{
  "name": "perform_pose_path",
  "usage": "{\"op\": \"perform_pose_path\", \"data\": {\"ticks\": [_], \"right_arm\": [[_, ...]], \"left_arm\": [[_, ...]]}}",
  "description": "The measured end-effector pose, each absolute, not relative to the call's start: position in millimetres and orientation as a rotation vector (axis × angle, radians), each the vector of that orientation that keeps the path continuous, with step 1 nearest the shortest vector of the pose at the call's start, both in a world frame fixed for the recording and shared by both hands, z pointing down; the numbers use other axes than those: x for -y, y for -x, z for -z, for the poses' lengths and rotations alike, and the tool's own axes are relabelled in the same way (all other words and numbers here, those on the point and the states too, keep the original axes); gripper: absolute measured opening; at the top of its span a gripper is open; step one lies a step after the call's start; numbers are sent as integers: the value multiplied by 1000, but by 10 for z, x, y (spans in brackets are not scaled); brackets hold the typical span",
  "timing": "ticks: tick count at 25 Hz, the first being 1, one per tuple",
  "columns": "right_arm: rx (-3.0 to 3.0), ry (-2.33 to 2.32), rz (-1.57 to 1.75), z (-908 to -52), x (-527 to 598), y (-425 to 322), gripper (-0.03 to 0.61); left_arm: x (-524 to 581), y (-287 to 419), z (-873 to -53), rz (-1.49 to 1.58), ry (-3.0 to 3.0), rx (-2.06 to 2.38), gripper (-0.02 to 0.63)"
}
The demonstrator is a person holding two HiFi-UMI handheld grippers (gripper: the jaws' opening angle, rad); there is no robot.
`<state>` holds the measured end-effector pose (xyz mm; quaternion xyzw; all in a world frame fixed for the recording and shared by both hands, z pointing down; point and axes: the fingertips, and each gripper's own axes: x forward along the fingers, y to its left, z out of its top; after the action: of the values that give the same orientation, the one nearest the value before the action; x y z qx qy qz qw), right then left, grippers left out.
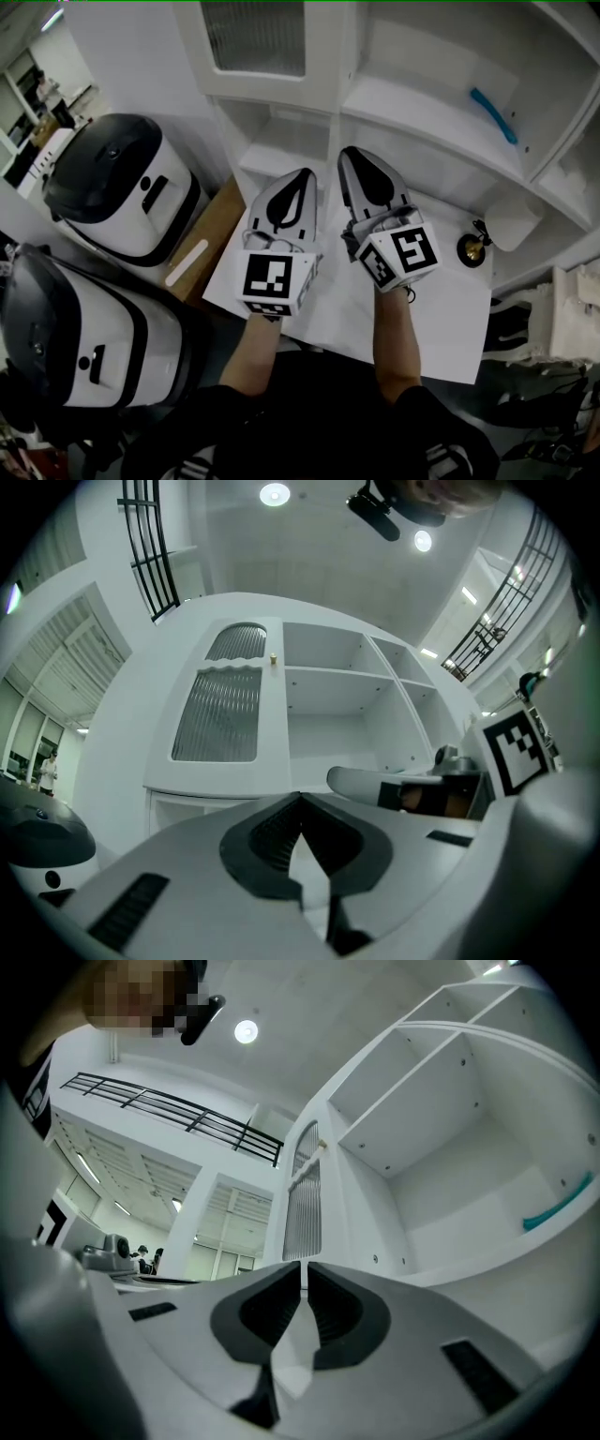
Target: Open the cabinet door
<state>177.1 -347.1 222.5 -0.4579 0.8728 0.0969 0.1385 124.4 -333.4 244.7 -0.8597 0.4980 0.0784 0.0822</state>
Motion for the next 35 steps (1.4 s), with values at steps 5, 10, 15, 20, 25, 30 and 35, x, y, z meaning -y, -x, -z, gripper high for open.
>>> {"op": "perform_pose_path", "data": {"ticks": [5, 10, 15, 20, 25, 30, 35], "right_arm": [[-2558, 1291, -292, -2166, 3668, -1809, 77], [-2572, 1276, -309, -2076, 3862, -1789, 103], [-2580, 1308, -275, -2028, 4110, -1780, 133], [-2581, 1380, -199, -2010, 4332, -1779, 168], [-2575, 1424, -154, -1966, 4438, -1736, 175], [-2562, 1492, -140, -1957, 4533, -1744, 173], [-2557, 1526, -152, -1964, 4592, -1742, 172]], "left_arm": [[3445, -1332, -2391, -238, 2558, -1484, 11], [3553, -1350, -2331, -250, 2537, -1485, 11], [3702, -1358, -2250, -259, 2512, -1496, 11], [3848, -1332, -2233, -253, 2509, -1510, 11], [3946, -1312, -2323, -232, 2525, -1523, 11], [3960, -1322, -2359, -228, 2535, -1519, 11], [3952, -1294, -2394, -224, 2540, -1519, 11]]}}
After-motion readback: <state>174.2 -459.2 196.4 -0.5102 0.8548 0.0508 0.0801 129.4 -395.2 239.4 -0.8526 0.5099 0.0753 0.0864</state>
